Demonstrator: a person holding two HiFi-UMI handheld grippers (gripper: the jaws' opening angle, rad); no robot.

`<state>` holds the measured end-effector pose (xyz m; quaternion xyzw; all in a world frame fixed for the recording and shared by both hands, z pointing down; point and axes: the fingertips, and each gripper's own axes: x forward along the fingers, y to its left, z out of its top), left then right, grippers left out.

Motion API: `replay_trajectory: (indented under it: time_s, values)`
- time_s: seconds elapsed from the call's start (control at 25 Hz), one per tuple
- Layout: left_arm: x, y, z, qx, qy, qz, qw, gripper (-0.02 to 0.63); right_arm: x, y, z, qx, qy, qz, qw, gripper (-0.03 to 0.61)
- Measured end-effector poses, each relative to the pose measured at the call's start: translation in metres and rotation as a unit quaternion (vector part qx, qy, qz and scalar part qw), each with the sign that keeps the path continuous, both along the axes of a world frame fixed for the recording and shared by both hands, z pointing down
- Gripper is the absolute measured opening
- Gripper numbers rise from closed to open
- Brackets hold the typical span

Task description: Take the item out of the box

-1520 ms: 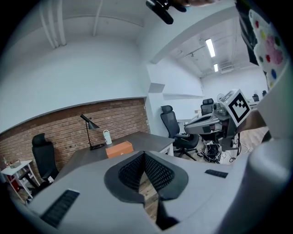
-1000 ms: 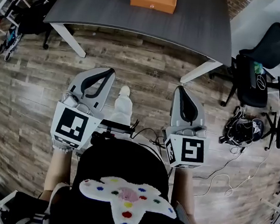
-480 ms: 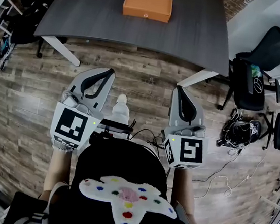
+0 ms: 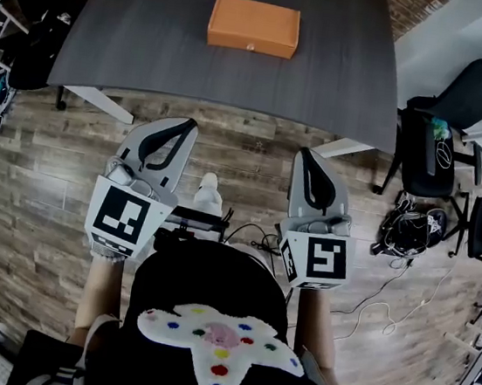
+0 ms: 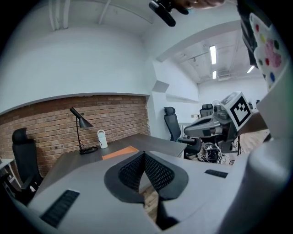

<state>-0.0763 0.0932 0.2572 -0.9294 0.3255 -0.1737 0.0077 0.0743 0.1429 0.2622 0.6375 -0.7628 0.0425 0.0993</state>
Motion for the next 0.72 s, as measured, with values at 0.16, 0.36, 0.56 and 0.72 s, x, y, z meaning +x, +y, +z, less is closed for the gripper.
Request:
replay_trajectory:
  time_s: [0.16,0.36,0.56,0.72]
  values:
    - [0.004,-0.04,-0.006,-0.014,0.017,0.016,0.9996,0.005,-0.002,-0.039,-0.001,-0.008,0.003,0.005,1.0,0.009]
    - [0.007,-0.084,-0.002,-0.004,0.006,0.024,0.9997,0.005,0.002,-0.082,-0.002,-0.013,0.009,0.011,1.0,0.009]
    - [0.01,-0.123,0.0,0.0,0.005,0.032,0.9995,0.004,0.004,-0.121,-0.002,-0.007,0.012,0.017,1.0,0.009]
    - [0.01,-0.146,0.005,-0.004,0.006,0.034,0.9994,0.005,0.004,-0.144,0.002,-0.013,0.012,0.022,1.0,0.009]
